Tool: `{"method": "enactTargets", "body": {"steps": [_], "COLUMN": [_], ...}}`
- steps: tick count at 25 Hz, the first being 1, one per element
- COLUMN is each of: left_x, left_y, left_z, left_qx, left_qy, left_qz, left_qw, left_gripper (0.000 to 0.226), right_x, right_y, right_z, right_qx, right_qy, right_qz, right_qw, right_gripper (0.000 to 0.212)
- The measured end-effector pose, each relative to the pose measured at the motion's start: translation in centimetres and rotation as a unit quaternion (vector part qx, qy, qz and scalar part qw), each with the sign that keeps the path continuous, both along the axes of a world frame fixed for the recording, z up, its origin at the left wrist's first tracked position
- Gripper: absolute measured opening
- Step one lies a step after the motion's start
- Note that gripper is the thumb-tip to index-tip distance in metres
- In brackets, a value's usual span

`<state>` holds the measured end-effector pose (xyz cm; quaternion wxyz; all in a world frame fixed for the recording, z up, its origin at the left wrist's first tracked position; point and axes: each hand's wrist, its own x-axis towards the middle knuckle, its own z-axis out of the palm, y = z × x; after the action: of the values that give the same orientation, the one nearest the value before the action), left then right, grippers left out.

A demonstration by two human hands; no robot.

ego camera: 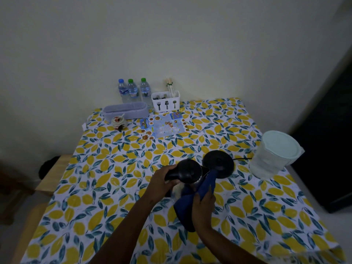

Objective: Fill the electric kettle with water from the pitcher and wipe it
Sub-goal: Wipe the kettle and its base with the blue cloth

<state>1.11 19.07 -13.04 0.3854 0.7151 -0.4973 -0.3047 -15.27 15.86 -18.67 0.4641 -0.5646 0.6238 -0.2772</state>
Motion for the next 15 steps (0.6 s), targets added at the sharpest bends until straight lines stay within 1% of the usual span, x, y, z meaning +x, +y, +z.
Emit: {"method": "enactTargets", "body": {"steps": [1,3,5,7,8,11,13,15], "left_x": [0.0,0.0,-0.1,-0.3,-0.5,-0.8,-0.7,-0.5], "left_y": [0.1,0.3,0.2,0.0,-0.1,-0.5,-1.3,-2.4], "left_z": [0.1,0.1,0.4,0.5,0.4,0.3,0.5,0.6], "left_qx": [-0.002,0.001,0.014,0.007,-0.007,-0.031,-0.042,-0.040], "left_qy": [-0.001,-0.004,-0.006,0.015,0.028,0.036,0.030,0.022], "left_qz": [0.007,0.043,0.075,0.095,0.109,0.165,0.208,0.241], "left_qw": [1.000,0.999,0.997,0.995,0.994,0.985,0.977,0.970], "left_gripper": [0.059,0.060,0.055,0.050,0.049,0.029,0.028,0.034], "right_x": [-0.6,-2.1,-3.4,-4.5,-5.0,-6.6,-7.3,-7.6], "right_y": [-0.5,-1.3,-2.0,-2.7,-3.1,-4.4,-5.3,-6.2], "right_z": [-0.7,-2.5,-3.8,-3.5,-3.4,-2.8,-2.7,-2.9], "right_qx": [0.006,0.024,0.002,-0.034,-0.053,-0.098,-0.111,-0.105], "right_qy": [-0.001,-0.012,0.003,0.039,0.066,0.172,0.245,0.310], "right_qz": [0.005,0.034,0.060,0.061,0.059,0.080,0.114,0.149], "right_qw": [1.000,0.999,0.998,0.997,0.995,0.977,0.956,0.933], "right_gripper": [0.053,0.036,0.025,0.021,0.024,0.048,0.053,0.057]}}
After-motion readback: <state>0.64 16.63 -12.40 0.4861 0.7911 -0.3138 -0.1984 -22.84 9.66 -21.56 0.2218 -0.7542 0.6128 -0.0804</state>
